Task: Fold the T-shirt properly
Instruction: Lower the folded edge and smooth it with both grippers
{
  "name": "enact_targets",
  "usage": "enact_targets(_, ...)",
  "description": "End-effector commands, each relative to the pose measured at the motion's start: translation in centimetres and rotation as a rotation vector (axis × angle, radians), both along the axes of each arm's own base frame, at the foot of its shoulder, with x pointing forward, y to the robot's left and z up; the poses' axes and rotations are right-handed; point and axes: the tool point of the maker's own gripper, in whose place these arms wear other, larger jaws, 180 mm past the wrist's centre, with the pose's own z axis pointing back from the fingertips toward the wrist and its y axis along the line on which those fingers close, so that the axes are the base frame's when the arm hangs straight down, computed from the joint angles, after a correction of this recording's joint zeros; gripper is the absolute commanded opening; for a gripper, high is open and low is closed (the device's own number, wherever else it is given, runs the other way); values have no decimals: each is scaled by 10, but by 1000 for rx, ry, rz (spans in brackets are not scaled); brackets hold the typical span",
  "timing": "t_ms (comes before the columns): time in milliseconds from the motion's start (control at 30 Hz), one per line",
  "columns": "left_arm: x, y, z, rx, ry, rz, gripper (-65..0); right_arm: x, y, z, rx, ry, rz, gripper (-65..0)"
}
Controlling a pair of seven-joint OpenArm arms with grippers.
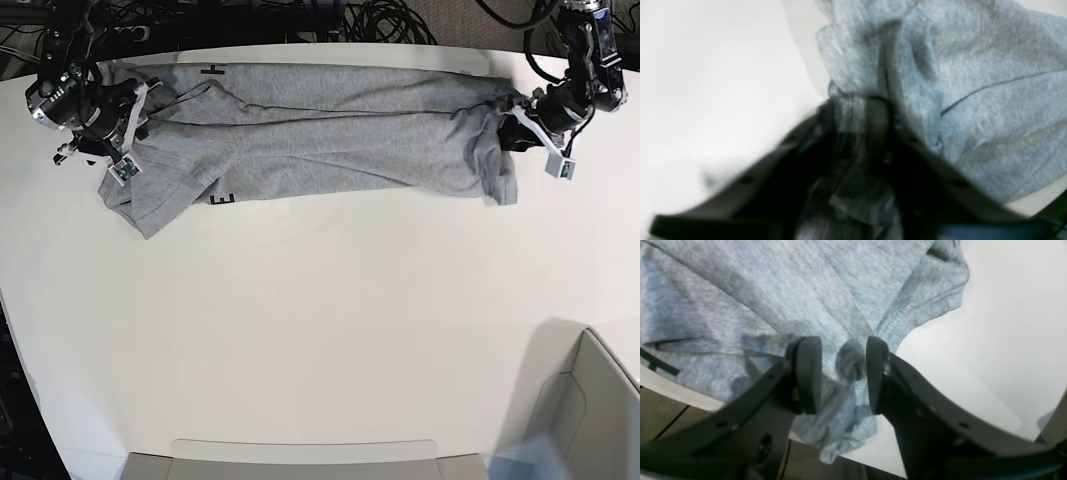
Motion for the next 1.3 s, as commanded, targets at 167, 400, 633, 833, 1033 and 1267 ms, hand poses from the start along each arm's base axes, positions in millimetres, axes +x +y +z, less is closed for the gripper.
enact_targets(167, -11, 29, -33, -9, 113, 98, -650, 6, -1, 8, -14, -30, 26, -426)
enact_targets(400, -6, 75, -16, 0, 39, 269, -650, 5, -2, 9, -17, -28, 26, -426)
enact_targets(633, -5, 95, -5, 19, 8, 318, -650, 5, -3, 9, -18, -29, 24, -426)
enact_targets(833, -5, 87, -9, 12, 16, 298, -650, 6, -2, 9, -15, -31, 27, -426)
enact_targets(1033, 2, 89, -1, 27, -9, 288, -650, 6, -2, 9, -16, -30, 25, -426)
enact_targets(1267, 17, 87, 19, 56, -68, 259, -650, 4, -2, 8, -15, -26, 27, -426)
